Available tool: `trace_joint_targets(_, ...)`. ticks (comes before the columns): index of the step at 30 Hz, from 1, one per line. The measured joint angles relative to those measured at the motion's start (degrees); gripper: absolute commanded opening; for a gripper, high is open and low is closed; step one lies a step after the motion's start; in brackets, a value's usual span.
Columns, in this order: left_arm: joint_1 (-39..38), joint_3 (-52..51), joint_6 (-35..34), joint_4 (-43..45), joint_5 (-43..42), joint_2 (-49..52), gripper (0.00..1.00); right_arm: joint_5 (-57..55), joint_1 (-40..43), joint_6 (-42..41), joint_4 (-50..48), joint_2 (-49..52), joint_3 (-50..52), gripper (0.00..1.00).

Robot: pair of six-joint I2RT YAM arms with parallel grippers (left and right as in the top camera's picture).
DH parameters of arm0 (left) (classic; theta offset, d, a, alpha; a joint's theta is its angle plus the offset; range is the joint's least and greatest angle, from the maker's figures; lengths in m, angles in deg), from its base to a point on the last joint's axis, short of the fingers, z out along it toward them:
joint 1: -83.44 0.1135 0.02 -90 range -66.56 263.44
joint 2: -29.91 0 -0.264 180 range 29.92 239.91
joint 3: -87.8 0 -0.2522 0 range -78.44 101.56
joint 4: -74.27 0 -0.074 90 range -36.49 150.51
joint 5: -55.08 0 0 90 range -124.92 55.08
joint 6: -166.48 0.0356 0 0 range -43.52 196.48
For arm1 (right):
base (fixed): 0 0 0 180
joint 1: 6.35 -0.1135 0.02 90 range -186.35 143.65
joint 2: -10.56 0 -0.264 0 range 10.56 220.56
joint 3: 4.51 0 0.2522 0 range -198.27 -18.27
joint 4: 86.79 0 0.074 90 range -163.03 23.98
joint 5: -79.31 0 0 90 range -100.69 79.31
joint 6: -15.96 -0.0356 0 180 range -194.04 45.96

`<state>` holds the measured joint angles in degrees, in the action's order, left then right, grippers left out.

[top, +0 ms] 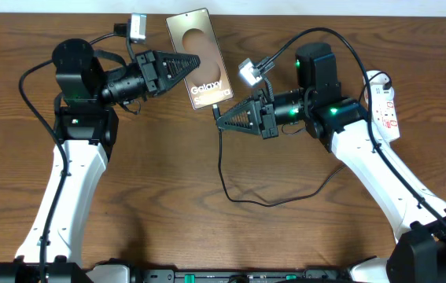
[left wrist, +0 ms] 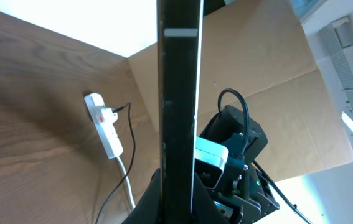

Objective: Plug charger to phone and switch on socket

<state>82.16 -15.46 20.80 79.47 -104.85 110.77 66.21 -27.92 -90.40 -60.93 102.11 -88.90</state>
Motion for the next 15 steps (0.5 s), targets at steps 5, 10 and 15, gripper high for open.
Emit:
trace_joint_targets(5, 0.0, 0.0, 0.5, 0.5, 0.0, 0.0, 0.07, -0.4, 0.0, -1.5, -0.2, 0.0, 0.0, 0.01)
trace_joint_targets(10, 0.0, 0.0, 1.6, 0.6, 0.0, 0.0, 0.07, -0.6, 0.0, -3.9, -0.2, 0.0, 0.0, 0.01)
trace_joint_targets(15, 0.0, 0.0, 2.2, 1.7, -0.1, 0.0, 0.07, -0.9, 0.0, -7.1, -0.3, 0.0, 0.0, 0.01)
